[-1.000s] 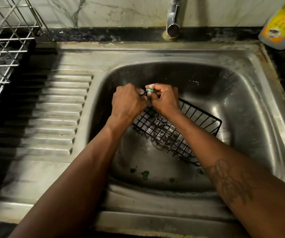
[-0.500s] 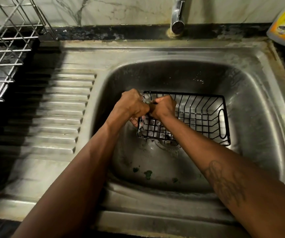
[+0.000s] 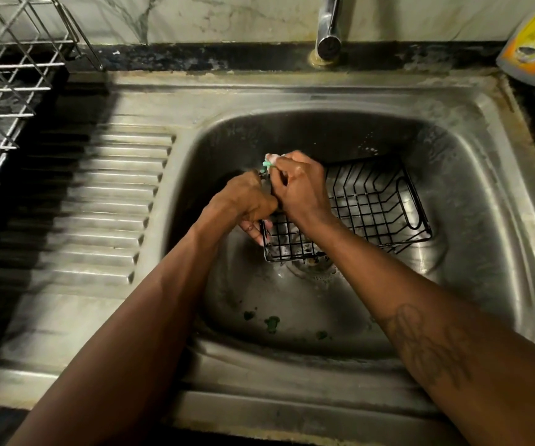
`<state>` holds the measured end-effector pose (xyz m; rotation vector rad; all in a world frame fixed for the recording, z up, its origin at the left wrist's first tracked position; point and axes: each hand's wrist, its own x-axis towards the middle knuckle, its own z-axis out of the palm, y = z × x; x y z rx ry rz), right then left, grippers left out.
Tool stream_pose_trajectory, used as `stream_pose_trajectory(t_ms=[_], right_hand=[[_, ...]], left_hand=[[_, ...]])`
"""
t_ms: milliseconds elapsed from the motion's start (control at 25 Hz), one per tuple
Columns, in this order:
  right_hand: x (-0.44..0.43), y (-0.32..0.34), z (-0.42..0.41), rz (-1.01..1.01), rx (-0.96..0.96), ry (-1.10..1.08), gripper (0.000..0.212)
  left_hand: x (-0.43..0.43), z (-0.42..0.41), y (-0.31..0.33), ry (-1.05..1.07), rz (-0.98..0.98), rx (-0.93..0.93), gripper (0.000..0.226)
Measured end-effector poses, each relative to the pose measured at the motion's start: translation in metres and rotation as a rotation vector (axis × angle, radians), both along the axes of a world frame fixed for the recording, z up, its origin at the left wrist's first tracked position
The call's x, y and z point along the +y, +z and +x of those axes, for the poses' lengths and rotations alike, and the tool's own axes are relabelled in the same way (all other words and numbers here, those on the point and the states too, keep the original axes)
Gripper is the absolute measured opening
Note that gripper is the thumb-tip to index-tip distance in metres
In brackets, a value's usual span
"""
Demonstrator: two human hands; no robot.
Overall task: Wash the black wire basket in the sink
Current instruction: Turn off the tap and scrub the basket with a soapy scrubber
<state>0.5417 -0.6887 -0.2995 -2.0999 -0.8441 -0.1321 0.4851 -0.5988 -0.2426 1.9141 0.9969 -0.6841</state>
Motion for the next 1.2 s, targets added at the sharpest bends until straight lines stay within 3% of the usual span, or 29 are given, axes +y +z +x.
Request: stream_pose_trajectory(t_ms=[120, 200, 280, 360, 480, 560, 640, 720, 840, 1000, 1080, 1200], right_hand=[[-0.014, 0.011, 0.001, -0.284, -0.046, 0.136, 0.016], [-0.032, 0.015, 0.016, -0.327, -0.084, -0.001, 0.020], [-0.054, 0.016, 0.034, -0.335, -0.018, -0.177, 0.022], [-0.059, 0.017, 0.040, -0.336, 0.040, -0.220, 0.025], [-0.027, 0.020, 0.010, -0.345, 0.032, 0.032, 0.004], [-0.004, 0.021, -0.008, -0.355, -0.088, 0.141, 0.016], [-0.009, 0.021, -0.008, -0.349, -0.149, 0.141, 0.015], [-0.038, 0.024, 0.012, -0.435, -0.169, -0.003, 0.006], [-0.096, 0.025, 0.055, -0.399, 0.035, -0.405, 0.019], [-0.091, 0.014, 0.057, -0.352, 0.071, -0.507, 0.021], [-0.066, 0.015, 0.038, -0.255, 0.093, -0.415, 0.014], [-0.031, 0.008, 0.005, -0.287, 0.006, -0.051, 0.018]], left_hand=[[0.000, -0.002, -0.002, 0.078, -0.055, -0.091, 0.062], [0.004, -0.002, -0.005, 0.108, -0.091, -0.114, 0.080], [0.008, -0.004, -0.006, 0.122, -0.104, -0.122, 0.082], [0.007, -0.004, -0.004, 0.096, -0.085, -0.131, 0.079], [0.004, -0.005, -0.001, 0.061, -0.062, -0.134, 0.073], [0.003, -0.007, -0.001, 0.054, -0.062, -0.144, 0.066], [0.003, -0.008, 0.001, 0.068, -0.061, -0.152, 0.068], [0.005, -0.009, 0.001, 0.098, -0.080, -0.138, 0.072], [0.006, -0.010, 0.001, 0.109, -0.099, -0.123, 0.068], [0.004, -0.009, -0.001, 0.097, -0.080, -0.110, 0.058], [0.004, -0.008, -0.001, 0.101, -0.077, -0.108, 0.059], [0.007, -0.008, -0.001, 0.095, -0.069, -0.104, 0.073]])
